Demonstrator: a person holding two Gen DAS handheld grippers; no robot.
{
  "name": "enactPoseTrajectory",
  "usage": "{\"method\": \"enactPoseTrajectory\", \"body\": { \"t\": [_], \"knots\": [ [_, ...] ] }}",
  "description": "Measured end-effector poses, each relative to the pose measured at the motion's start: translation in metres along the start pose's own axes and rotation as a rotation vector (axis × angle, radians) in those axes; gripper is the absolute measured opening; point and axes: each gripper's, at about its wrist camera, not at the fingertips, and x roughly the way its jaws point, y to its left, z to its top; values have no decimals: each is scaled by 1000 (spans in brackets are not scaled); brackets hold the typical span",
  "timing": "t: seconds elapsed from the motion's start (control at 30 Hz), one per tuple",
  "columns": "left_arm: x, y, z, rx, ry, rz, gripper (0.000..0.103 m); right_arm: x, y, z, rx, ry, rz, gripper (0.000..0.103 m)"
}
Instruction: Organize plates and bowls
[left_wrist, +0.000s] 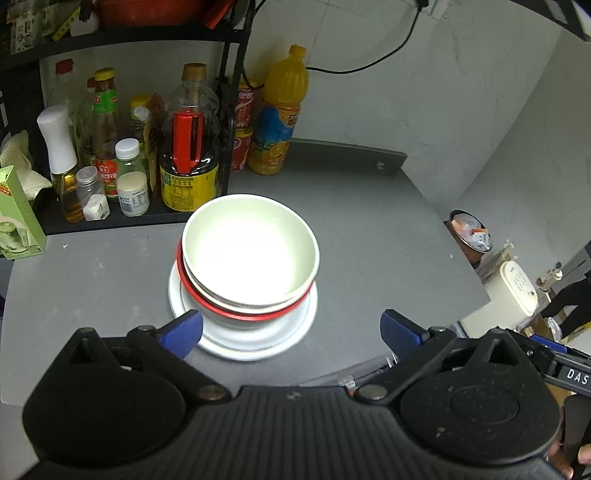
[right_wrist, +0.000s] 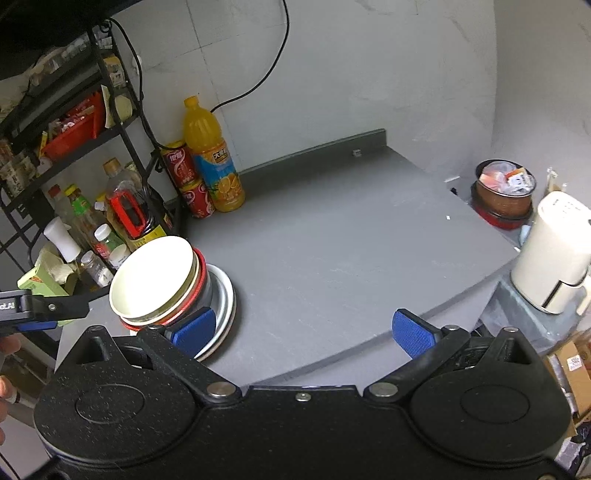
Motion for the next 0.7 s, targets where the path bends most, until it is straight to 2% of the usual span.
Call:
{"method": "enactPoseTrajectory", "body": {
  "t": [0.27, 0.47, 0.7],
  "knots": [
    [-30, -11, -22, 9, -36, 0, 102, -31, -6, -14, -7, -49, -2, 103],
    [-50, -20, -37, 43, -58, -10, 102, -54, -6, -23, -27, -64, 47, 103],
    [-69, -27, -54, 72, -93, -8, 102, -75, -3, -33, -58, -106, 47, 103]
  ]
}}
